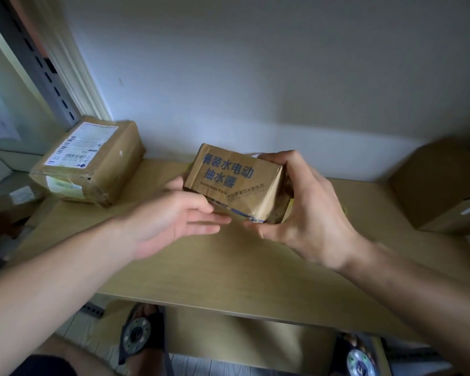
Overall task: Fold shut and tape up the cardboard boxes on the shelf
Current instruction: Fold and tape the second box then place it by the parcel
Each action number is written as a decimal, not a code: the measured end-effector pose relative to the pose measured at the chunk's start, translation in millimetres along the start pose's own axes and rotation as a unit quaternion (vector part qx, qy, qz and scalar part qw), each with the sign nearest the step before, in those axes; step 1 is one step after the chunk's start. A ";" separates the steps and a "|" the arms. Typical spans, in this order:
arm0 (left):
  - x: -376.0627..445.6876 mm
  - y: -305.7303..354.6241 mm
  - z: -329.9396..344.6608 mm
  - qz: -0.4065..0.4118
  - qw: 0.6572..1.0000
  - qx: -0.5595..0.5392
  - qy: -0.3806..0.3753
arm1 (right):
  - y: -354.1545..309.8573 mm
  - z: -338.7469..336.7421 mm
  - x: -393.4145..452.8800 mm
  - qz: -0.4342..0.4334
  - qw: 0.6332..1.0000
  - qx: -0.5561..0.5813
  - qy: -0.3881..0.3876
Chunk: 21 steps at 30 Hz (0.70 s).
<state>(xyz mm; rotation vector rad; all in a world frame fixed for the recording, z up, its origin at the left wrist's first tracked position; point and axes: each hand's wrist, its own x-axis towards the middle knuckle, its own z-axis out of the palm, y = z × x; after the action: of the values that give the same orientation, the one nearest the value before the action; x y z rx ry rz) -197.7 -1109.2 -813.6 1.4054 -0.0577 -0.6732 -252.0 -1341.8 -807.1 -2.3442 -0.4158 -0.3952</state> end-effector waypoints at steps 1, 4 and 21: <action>-0.1 2.7 -4.1 -0.003 0.999 -0.047 -0.011 | -1.1 2.9 -0.2 -0.015 1.000 -0.009 -0.002; -1.4 11.3 -11.1 0.000 0.990 -0.135 -0.032 | 0.2 10.0 -0.8 -0.064 0.997 -0.029 -0.021; 7.5 6.9 -16.3 0.024 0.991 -0.054 0.117 | -0.8 27.9 0.3 0.061 0.989 0.104 -0.086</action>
<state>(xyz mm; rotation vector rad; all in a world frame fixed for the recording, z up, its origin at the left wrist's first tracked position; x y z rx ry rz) -182.0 -1098.2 -813.1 1.3655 0.1274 -0.4613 -247.5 -1321.7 -826.0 -2.1915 -0.3729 -0.0871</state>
